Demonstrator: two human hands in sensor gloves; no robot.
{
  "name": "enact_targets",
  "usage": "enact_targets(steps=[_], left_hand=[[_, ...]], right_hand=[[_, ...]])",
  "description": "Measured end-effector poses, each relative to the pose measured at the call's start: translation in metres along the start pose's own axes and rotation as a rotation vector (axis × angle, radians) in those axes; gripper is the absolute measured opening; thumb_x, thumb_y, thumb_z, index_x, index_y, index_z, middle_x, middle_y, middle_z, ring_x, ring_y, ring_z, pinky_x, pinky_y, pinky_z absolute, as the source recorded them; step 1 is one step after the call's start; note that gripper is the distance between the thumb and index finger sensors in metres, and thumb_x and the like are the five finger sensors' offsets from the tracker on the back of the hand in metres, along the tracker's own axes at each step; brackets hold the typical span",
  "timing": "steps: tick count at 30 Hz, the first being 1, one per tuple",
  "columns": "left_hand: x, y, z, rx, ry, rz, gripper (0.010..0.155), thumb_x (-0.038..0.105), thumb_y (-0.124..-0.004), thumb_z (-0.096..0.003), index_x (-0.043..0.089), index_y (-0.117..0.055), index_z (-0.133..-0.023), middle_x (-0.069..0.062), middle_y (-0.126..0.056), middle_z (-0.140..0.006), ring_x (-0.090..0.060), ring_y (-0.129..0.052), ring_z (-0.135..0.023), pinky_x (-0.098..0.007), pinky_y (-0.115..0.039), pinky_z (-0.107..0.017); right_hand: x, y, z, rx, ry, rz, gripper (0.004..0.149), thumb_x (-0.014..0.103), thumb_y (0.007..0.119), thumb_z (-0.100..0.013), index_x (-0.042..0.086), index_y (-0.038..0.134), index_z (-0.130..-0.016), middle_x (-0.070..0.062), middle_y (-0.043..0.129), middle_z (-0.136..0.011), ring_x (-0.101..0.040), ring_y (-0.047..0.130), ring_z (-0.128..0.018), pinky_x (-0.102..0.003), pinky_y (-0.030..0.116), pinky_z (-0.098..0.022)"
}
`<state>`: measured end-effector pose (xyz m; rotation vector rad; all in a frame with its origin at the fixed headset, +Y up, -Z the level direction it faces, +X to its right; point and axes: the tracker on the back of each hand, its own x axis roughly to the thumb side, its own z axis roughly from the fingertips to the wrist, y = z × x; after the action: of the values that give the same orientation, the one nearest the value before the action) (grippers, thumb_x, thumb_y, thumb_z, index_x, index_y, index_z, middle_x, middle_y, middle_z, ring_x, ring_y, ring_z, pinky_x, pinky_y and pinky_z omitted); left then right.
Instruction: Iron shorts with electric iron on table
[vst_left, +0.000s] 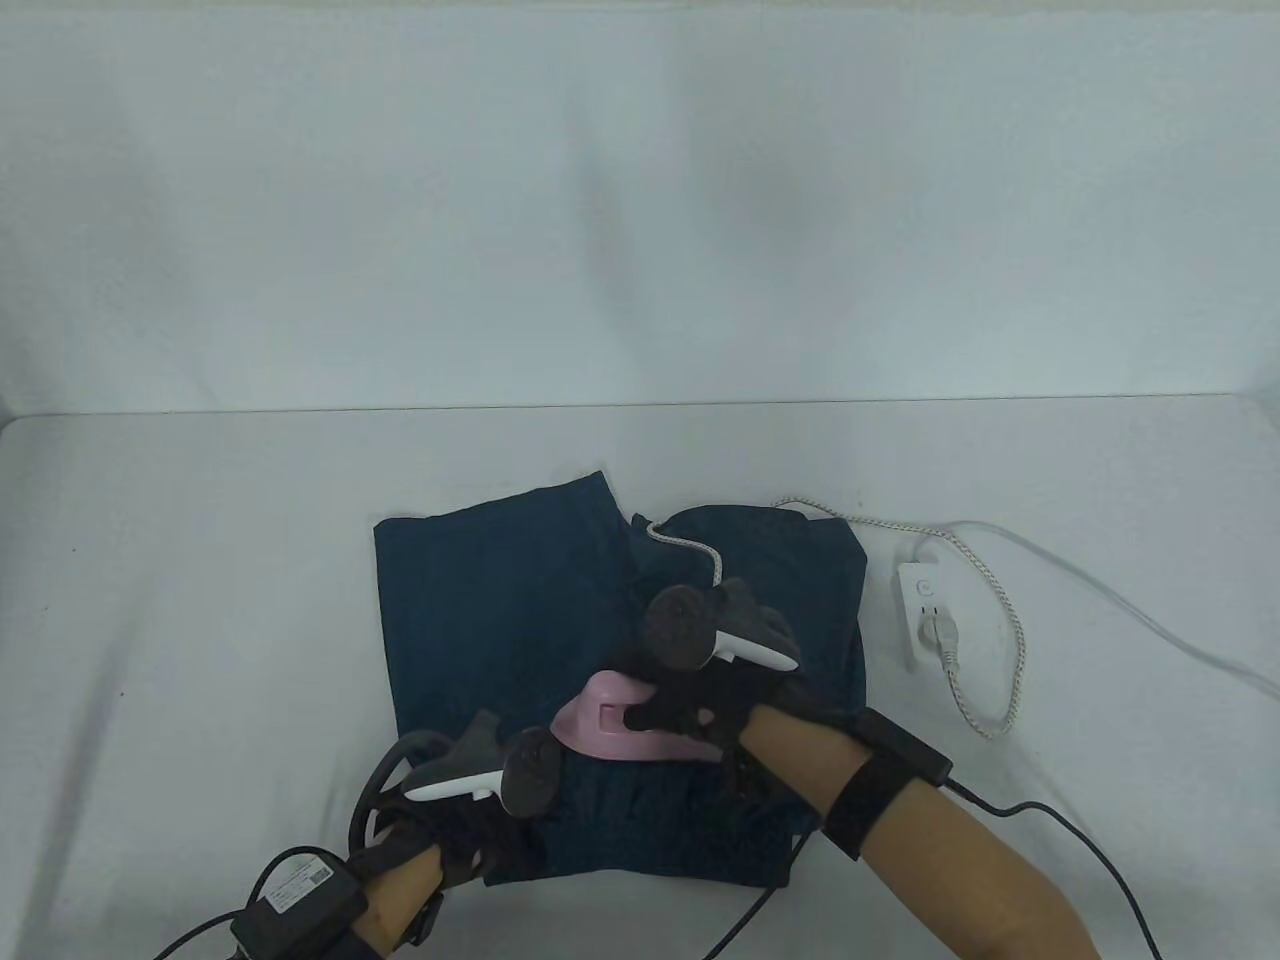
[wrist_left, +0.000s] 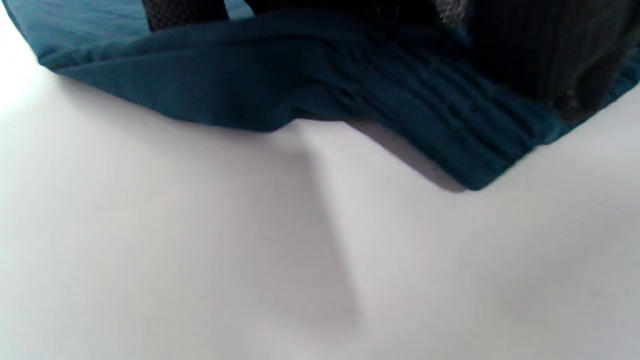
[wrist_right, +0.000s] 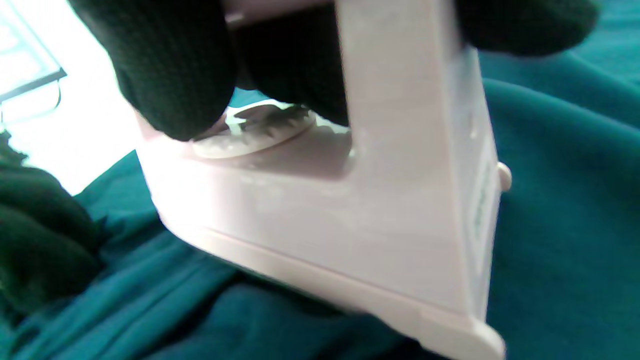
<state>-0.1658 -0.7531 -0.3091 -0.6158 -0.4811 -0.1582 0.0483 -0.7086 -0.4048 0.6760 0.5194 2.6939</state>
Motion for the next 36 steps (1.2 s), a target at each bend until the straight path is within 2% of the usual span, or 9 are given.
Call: enact_targets(steps=[7,10,15,22,26,31,36], left_hand=[[-0.001,0.0,-0.001,-0.005,-0.006,0.008,0.072,0.06,-0.083,-0.0395,0.043,-0.05,-0.101,0.012,-0.056,-0.103,-0.018,-0.072,-0.085,-0.056,-0.059,-0.072],[-0.004,0.002,-0.002,-0.037,-0.018,0.046,0.072,0.06,-0.083,-0.0405,0.042,-0.05,-0.102,0.011,-0.054,-0.103,-0.019,-0.071,-0.086,-0.057,-0.057,-0.073],[-0.013,0.012,0.001,-0.057,-0.049,0.151,0.069,0.058,-0.08,-0.0435,0.037,-0.057,-0.105,0.005,-0.059,-0.108,-0.024,-0.073,-0.091,-0.06,-0.056,-0.074],[-0.031,0.038,0.024,0.064,0.006,0.216,0.066,0.059,-0.076,-0.0451,0.034,-0.062,-0.105,0.002,-0.064,-0.109,-0.029,-0.075,-0.096,-0.061,-0.059,-0.073],[-0.043,0.053,0.049,0.233,0.038,0.297,0.066,0.061,-0.074,-0.0461,0.033,-0.062,-0.105,0.001,-0.065,-0.11,-0.03,-0.075,-0.096,-0.061,-0.059,-0.073],[-0.057,0.053,0.065,0.423,0.082,0.388,0.065,0.061,-0.074,-0.0462,0.033,-0.064,-0.104,0.001,-0.066,-0.109,-0.031,-0.076,-0.096,-0.061,-0.059,-0.072],[-0.071,0.051,0.073,0.466,0.147,0.38,0.065,0.061,-0.074,-0.0463,0.032,-0.065,-0.104,0.001,-0.068,-0.108,-0.031,-0.077,-0.096,-0.062,-0.059,-0.072]], right_hand=[[-0.024,-0.016,0.0,0.015,0.048,-0.373,0.059,0.053,0.091,-0.045,0.031,0.071,-0.096,0.011,0.089,-0.075,-0.011,0.098,-0.057,-0.045,0.086,-0.034],[-0.033,-0.029,0.001,0.018,0.048,-0.542,0.061,0.054,0.089,-0.046,0.028,0.068,-0.097,0.01,0.087,-0.078,-0.012,0.098,-0.061,-0.047,0.087,-0.037],[-0.047,-0.055,0.006,0.011,0.003,-0.76,0.064,0.05,0.089,-0.047,0.026,0.063,-0.1,0.006,0.082,-0.087,-0.018,0.094,-0.074,-0.054,0.085,-0.047],[-0.076,-0.097,0.019,-0.204,0.047,-0.794,0.062,0.04,0.096,-0.042,0.031,0.069,-0.097,0.006,0.084,-0.089,-0.024,0.092,-0.083,-0.065,0.078,-0.058],[-0.097,-0.115,0.022,-0.39,0.095,-0.872,0.061,0.036,0.098,-0.041,0.032,0.071,-0.096,0.006,0.084,-0.089,-0.027,0.091,-0.085,-0.068,0.073,-0.061],[-0.12,-0.133,0.018,-0.576,0.154,-0.842,0.061,0.036,0.099,-0.041,0.034,0.071,-0.095,0.007,0.083,-0.09,-0.027,0.091,-0.087,-0.069,0.069,-0.064],[-0.141,-0.142,0.007,-0.695,0.247,-0.814,0.061,0.036,0.099,-0.039,0.034,0.072,-0.093,0.008,0.084,-0.089,-0.026,0.091,-0.085,-0.069,0.064,-0.067]])
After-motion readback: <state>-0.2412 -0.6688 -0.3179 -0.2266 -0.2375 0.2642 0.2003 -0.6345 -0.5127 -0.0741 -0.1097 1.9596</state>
